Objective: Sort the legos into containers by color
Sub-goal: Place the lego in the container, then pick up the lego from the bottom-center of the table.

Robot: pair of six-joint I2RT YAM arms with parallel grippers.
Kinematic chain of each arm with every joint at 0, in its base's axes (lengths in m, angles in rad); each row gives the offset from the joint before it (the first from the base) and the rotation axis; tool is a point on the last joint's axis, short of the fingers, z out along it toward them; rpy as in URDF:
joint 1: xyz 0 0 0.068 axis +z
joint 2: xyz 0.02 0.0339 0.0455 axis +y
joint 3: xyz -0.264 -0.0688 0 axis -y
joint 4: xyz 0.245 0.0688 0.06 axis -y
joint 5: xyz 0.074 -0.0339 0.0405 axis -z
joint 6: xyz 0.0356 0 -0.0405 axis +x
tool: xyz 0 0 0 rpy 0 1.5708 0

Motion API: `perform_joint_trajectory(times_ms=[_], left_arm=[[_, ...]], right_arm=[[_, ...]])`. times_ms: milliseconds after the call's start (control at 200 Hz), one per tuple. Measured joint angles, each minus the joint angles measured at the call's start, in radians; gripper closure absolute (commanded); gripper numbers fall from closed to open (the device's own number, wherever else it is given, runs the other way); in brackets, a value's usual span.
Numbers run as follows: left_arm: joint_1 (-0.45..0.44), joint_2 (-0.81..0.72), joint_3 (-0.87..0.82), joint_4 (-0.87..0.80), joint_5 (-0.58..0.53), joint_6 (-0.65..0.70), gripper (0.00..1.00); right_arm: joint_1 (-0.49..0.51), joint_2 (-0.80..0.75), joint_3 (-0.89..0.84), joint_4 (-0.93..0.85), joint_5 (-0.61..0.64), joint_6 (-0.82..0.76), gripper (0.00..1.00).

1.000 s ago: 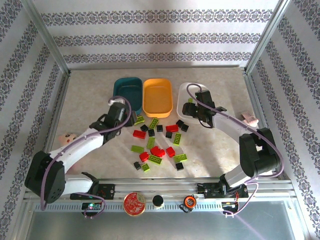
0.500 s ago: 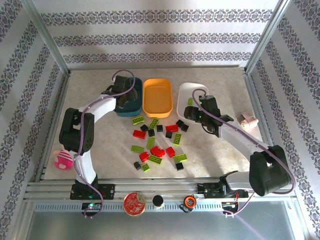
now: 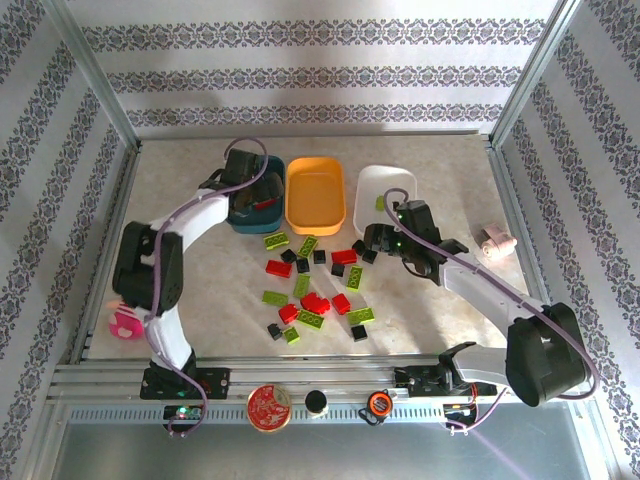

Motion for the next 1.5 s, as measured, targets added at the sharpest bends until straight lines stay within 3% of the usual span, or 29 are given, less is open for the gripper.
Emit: perform_joint_trajectory(times_ms=[230,375,595,745,874,1274,1499], left_arm=[[-0.118,-0.420,-0.351,0.145,0.071,-0.043,0.00],[-0.176,-0.556,-0.577,0.210,0.114,-0.081,0.00],[-0.176,-0.709,-0.832,0.227,0.153,-0.148,0.00],[-0.176,-0.800,-0.881,0.233,0.156,-0.168,0.00],[-0.176,-0.847,-0.881,0.232,0.153,-0.170,0.00],[-0.176,-1.000,-0.885,0.157,0.088,-0.164,0.00],[-0.176,-1.075,-0.885,0.067,0.023,-0.137,0.00]], right_arm=[[0.091,-0.021,-0.074,-0.042,-0.031,0.001,0.28],[0.160,-0.076,-0.122,-0.100,-0.031,0.003,0.28],[0.294,-0.111,-0.167,-0.172,-0.032,0.027,0.28],[0.428,-0.086,-0.168,-0.187,-0.027,0.027,0.30],[0.473,-0.011,-0.137,-0.185,-0.010,0.026,0.36],[0.508,0.171,-0.025,-0.180,0.064,-0.003,0.46],[0.508,0.219,-0.017,-0.169,0.069,-0.017,0.67]])
